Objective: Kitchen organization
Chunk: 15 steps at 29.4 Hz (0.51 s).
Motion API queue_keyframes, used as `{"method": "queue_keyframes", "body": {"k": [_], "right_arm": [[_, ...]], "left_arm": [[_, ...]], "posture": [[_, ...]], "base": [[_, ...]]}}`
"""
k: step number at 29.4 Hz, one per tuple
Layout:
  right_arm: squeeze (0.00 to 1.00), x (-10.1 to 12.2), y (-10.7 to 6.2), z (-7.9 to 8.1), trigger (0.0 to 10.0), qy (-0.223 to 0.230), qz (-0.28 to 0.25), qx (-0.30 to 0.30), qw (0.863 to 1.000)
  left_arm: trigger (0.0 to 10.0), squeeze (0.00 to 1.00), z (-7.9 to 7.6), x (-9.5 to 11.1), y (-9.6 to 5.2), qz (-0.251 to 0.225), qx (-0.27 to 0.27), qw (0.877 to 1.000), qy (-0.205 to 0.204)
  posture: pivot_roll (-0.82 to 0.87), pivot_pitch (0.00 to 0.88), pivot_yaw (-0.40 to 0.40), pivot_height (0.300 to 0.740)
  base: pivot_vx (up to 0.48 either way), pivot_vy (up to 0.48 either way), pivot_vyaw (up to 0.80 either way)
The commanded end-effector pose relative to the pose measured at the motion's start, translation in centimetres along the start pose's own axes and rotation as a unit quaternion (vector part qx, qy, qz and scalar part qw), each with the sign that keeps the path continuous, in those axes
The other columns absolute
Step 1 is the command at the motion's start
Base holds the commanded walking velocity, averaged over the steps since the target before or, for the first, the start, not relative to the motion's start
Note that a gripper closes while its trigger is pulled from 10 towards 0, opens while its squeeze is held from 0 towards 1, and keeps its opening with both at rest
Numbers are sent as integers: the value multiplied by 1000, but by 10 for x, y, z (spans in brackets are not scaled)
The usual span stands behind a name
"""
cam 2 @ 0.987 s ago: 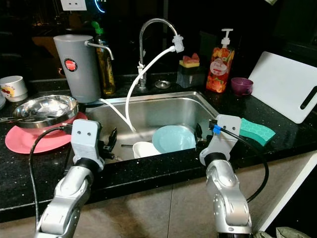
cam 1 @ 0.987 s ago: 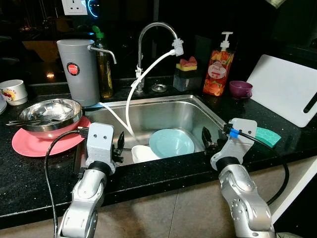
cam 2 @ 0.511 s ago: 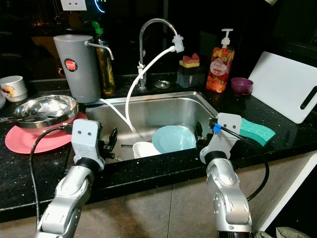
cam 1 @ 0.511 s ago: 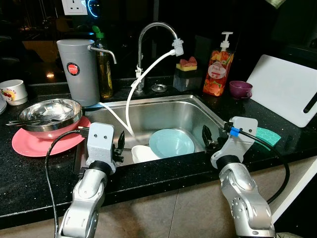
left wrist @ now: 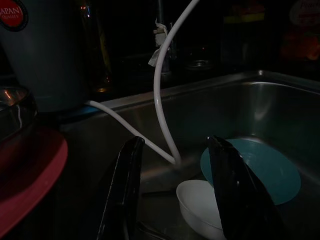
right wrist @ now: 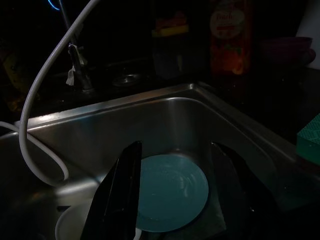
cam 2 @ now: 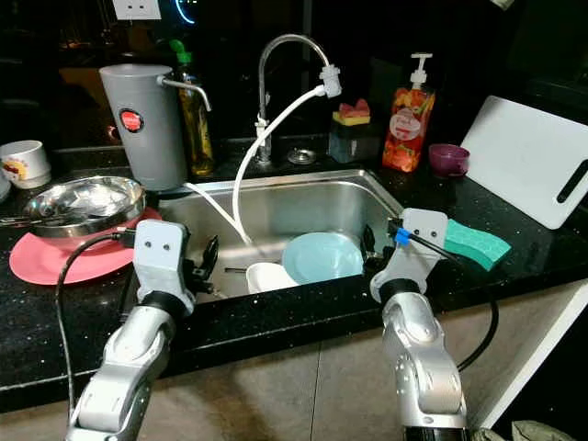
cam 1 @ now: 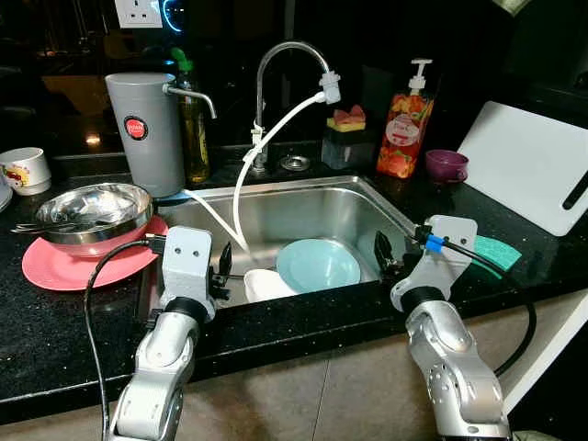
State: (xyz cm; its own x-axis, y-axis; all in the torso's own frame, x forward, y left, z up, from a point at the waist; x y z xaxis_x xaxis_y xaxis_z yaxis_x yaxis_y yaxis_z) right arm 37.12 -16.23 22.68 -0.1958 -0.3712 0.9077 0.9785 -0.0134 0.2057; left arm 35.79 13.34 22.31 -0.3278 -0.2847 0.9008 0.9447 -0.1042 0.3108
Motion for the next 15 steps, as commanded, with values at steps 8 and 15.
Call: {"method": "queue_keyframes", "body": {"k": [8,15], "right_arm": [[0,-1,0,-4,10000,4,1,-5,1000],[0,-1,0,-3,10000,4,1,-5,1000]], "left_arm": [[10000,0,-1,-4,-1,7,3,1000,-4],[10000,0,-1,-4,-1,7,3,1000,-4]], "posture": [[81,49,-39,740],[81,49,-39,740]], "base": [[0,0,0],[0,0,0]]}}
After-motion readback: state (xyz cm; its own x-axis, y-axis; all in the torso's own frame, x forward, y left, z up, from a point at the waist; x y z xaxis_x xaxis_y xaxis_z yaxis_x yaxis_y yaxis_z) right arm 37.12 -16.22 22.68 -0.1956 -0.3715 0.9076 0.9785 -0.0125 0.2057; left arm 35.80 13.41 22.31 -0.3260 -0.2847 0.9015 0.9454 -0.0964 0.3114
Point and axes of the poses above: a point about 5 cm out from each wrist's last joint towards the gripper, its own y axis pointing out of the wrist towards the gripper, its own x axis along the axis of the wrist's last joint, z = x × y, the point moved 5 cm from there along y, pointing out of the wrist towards the gripper, and after that the axes turned 13 degrees about y, right-handed, at the moved point
